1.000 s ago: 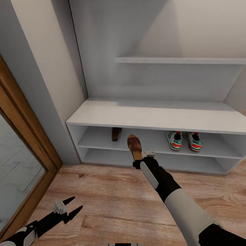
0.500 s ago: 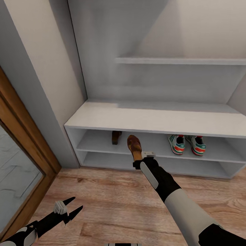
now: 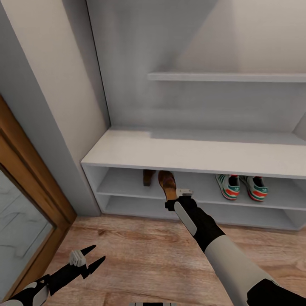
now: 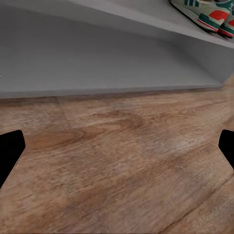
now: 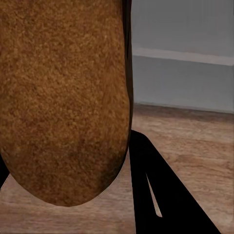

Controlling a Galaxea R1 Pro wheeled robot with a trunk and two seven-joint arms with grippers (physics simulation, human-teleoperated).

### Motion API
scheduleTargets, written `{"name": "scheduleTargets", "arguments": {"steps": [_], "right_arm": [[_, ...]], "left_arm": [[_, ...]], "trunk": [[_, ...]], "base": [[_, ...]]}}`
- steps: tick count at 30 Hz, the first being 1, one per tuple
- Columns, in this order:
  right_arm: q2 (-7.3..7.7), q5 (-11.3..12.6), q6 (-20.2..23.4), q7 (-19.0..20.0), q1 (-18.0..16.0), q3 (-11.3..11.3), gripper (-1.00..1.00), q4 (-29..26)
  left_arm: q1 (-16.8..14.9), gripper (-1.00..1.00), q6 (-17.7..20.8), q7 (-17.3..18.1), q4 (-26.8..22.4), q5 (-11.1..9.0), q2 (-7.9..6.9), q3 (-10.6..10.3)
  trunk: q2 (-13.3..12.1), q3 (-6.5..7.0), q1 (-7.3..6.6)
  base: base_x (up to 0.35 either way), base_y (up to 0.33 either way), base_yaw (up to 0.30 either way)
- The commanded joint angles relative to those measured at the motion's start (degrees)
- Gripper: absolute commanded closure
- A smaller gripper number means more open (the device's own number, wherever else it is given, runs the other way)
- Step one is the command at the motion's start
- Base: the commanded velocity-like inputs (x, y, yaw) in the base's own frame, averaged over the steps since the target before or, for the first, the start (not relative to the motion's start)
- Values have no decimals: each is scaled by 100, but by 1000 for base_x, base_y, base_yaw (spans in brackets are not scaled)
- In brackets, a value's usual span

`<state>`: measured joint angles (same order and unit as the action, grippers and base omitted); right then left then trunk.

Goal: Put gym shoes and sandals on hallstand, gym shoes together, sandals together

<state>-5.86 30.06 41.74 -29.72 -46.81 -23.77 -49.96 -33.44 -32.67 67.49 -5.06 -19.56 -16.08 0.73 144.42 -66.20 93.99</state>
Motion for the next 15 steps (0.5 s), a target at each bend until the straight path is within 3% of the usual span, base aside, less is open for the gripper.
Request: {"name": "scheduleTargets", "arguments": {"steps": [1,6,15], "right_arm": [[1,79,1,-78,-4,-15,100,-5],[0,79,1,-77,-3,-15,100,-4],[4,79,-7,-77,-3,-14,100,2]], "left_arm": [[-4,-100,-20,19,2,-4,1,6],[-4,-100,-20,15,4,-1,20,6],[-4,-100,-19,19,1,-2,26,6]], "trunk": [[2,-5,0],[2,-5,0],[2,-5,0]], "base": [[210,42,0],[222,45,0],[26,4,0]]}}
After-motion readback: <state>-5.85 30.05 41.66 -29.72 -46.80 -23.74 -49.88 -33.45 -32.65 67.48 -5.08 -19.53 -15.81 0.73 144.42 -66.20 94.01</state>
